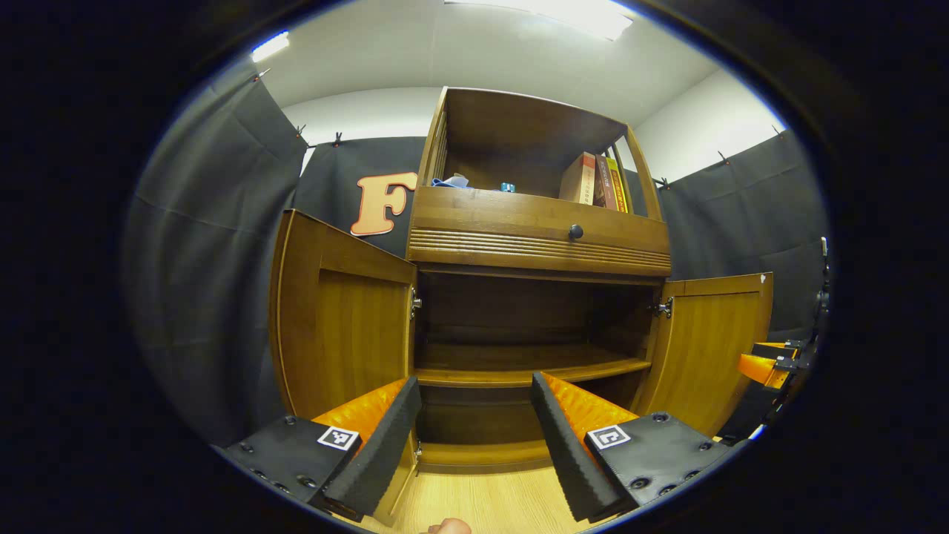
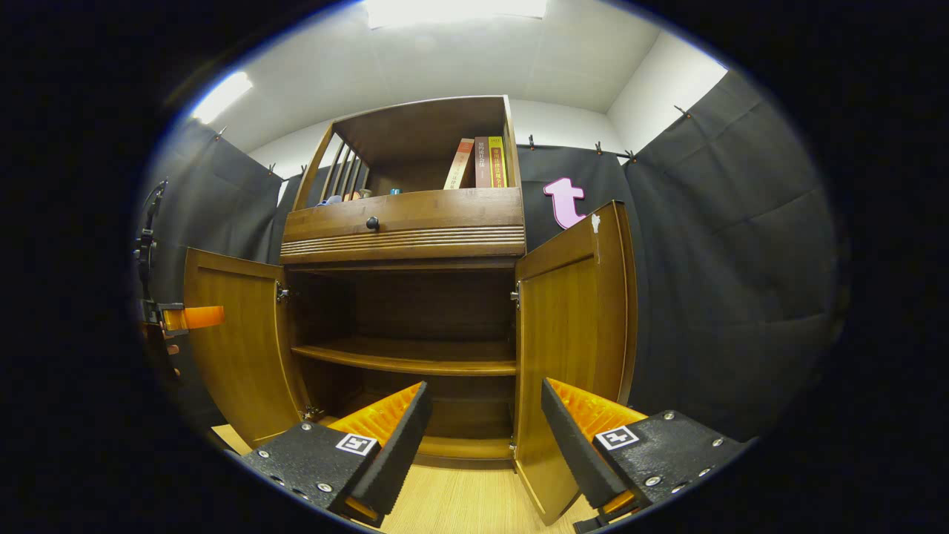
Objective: Open the right door of the double-door shoe cabinet with the right hand, and open the left door with the left hand.
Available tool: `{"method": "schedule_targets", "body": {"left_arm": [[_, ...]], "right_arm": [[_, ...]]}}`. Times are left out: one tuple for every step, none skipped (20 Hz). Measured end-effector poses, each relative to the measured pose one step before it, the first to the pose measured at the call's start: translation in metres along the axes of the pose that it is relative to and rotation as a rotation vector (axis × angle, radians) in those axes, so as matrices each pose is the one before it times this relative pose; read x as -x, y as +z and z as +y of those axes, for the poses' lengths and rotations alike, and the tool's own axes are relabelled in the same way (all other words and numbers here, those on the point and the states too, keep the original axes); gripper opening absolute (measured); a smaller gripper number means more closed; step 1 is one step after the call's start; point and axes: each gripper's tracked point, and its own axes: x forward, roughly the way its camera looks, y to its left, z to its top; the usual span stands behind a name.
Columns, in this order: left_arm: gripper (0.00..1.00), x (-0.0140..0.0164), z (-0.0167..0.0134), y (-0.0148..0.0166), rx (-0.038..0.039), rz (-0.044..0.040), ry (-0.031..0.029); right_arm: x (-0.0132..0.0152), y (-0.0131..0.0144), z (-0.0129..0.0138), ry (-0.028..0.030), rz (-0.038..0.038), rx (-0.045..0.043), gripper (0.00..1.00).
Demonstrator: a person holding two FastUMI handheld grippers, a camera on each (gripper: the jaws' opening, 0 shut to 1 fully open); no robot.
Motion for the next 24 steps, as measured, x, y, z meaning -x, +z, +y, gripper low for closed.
{"method": "schedule_targets", "body": {"left_arm": [[0.98,0.00040,-0.00045,-0.00010,0.00362,0.00194,-0.00207],[0.97,-0.00014,0.00129,0.00083,-0.00172,-0.00064,0.00255],[0.96,0.00022,0.00179,0.00042,-0.00328,-0.00184,0.00508],[0.94,-0.00026,0.00056,0.00033,-0.00046,-0.00187,0.00179],[0.94,-0.00080,-0.00014,0.00002,0.00099,0.00022,-0.00142],[0.96,0.00020,-0.00018,-0.00078,0.00154,-0.00051,0.00025],[0.98,-0.00032,0.00024,0.00088,-0.00005,-0.00044,0.00128],[0.98,0.00040,0.00070,-0.00041,0.00020,-0.00020,0.00096],[0.98,0.00006,-0.00072,0.00002,0.00101,0.00003,-0.00142],[0.98,0.00007,0.00004,-0.00032,0.00105,0.00023,-0.00120],[0.98,0.00072,-0.00099,0.00033,-0.00030,0.00003,-0.00009],[0.97,-0.00046,0.00096,-0.00003,-0.00003,-0.00112,0.00034],[0.97,0.00038,0.00076,0.00004,0.00085,-0.00099,0.00023],[0.97,0.00065,-0.00003,0.00041,0.00098,-0.00087,-0.00132],[0.97,-0.00015,0.00072,-0.00006,0.00238,-0.00098,0.00003],[0.97,0.00026,-0.00037,-0.00001,0.00002,0.00029,0.00116],[0.97,0.00134,0.00095,-0.00019,-0.00251,-0.00016,0.00226],[0.97,0.00021,0.00150,0.00011,-0.00080,0.00020,0.00286],[0.97,-0.00033,-0.00010,-0.00009,0.00102,0.00129,-0.00062],[0.97,-0.00026,-0.00009,-0.00127,0.00233,0.00218,-0.00102],[0.95,-0.00023,0.00075,-0.00090,0.00223,0.00202,-0.00065],[0.95,0.00096,-0.00092,0.00017,0.00089,0.00189,0.00010],[0.95,0.00038,-0.00001,-0.00015,0.00026,0.00042,0.00200],[0.96,-0.00090,0.00078,-0.00143,-0.00026,0.00199,-0.00005]], "right_arm": [[0.00028,-0.00031,0.00006,-0.00018,0.00008,0.00034,0.92],[-0.00051,0.00059,-0.00057,-0.00181,-0.00037,0.00052,0.92],[0.00027,-0.00066,-0.00077,-0.00217,-0.00013,0.00009,0.92],[-0.00021,-0.00125,-0.00048,-0.00035,0.00026,-0.00144,0.92],[-0.00037,-0.00057,-0.00026,0.00011,0.00134,-0.00273,0.92],[-0.00097,0.00025,0.00028,-0.00021,0.00124,-0.00269,0.92],[0.00006,-0.00071,-0.00009,-0.00031,0.00067,-0.00140,0.92],[-0.00078,-0.00021,-0.00030,0.00012,-0.00035,-0.00038,0.92],[0.00022,-0.00032,0.00049,0.00033,-0.00010,0.00070,0.92],[0.00018,0.00024,0.00016,0.00081,-0.00053,0.00051,0.92],[0.00005,0.00080,0.00059,0.00119,-0.00011,0.00040,0.92],[0.00007,-0.00016,0.00041,0.00098,-0.00060,0.00011,0.92],[0.00044,-0.00005,0.00056,0.00048,-0.00085,0.00006,0.92],[-0.00021,0.00101,0.00037,0.00038,-0.00108,-0.00004,0.92],[-0.00024,-0.00053,0.00025,0.00038,-0.00030,-0.00026,0.92],[-0.00035,-0.00094,0.00028,0.00101,0.00014,-0.00045,0.92],[-0.00013,-0.00068,0.00049,0.00039,0.00121,0.00003,0.92],[-0.00033,0.00040,0.00004,0.00011,0.00046,-0.00053,0.92],[0.00010,-0.00098,0.00023,0.00051,0.00120,-0.00086,0.92],[-0.00056,-0.00011,0.00019,0.00167,0.00041,-0.00120,0.92],[0.00025,0.00048,0.00032,0.00007,-0.00137,-0.00196,0.92],[0.00086,-0.00039,-0.00002,0.00004,-0.00131,-0.00215,0.92],[0.00098,0.00044,0.00044,-0.00022,-0.00032,-0.00113,0.92],[-0.00025,-0.00008,-0.00090,-0.00068,-0.00041,0.00040,0.92]]}}
